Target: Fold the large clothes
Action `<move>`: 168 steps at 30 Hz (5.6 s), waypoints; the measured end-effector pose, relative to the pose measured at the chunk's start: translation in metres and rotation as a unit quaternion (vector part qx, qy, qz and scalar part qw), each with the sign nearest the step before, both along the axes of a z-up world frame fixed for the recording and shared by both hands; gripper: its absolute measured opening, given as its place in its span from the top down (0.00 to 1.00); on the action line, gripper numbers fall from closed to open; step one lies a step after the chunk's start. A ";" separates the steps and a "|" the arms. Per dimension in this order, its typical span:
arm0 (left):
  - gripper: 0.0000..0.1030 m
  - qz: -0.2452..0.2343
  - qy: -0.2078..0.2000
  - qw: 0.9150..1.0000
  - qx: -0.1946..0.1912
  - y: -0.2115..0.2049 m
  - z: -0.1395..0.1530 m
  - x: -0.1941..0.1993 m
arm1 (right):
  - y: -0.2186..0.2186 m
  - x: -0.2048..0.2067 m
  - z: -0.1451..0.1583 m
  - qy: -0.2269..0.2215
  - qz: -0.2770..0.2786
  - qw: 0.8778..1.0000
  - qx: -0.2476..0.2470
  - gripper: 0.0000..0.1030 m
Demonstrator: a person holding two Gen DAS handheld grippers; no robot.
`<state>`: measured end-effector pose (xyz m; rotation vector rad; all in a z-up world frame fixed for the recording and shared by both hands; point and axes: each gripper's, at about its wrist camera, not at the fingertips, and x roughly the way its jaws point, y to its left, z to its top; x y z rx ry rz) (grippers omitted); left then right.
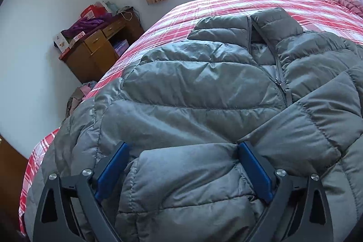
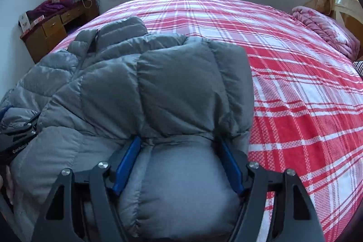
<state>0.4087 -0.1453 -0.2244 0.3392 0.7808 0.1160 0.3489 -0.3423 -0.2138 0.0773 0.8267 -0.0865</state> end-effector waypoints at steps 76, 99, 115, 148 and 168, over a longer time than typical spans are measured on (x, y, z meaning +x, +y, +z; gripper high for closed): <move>0.01 0.028 -0.033 0.994 -0.096 0.139 0.095 -0.071 | 0.033 -0.075 0.041 -0.038 0.015 0.999 -0.010 0.15; 0.85 0.217 0.013 0.955 -0.204 0.394 0.049 -0.190 | 0.070 -0.215 0.038 -0.088 0.052 0.995 -0.011 0.12; 0.88 0.070 -0.133 0.985 -0.079 0.259 0.195 -0.155 | 0.031 -0.225 0.041 -0.119 -0.007 0.993 0.023 0.12; 0.10 0.050 -0.074 0.996 0.008 0.150 0.081 -0.114 | 0.014 -0.185 0.080 -0.081 0.029 0.993 0.075 0.10; 0.10 0.120 -0.011 0.992 -0.026 0.211 0.005 -0.085 | 0.085 -0.071 0.040 -0.019 0.071 0.995 0.062 0.89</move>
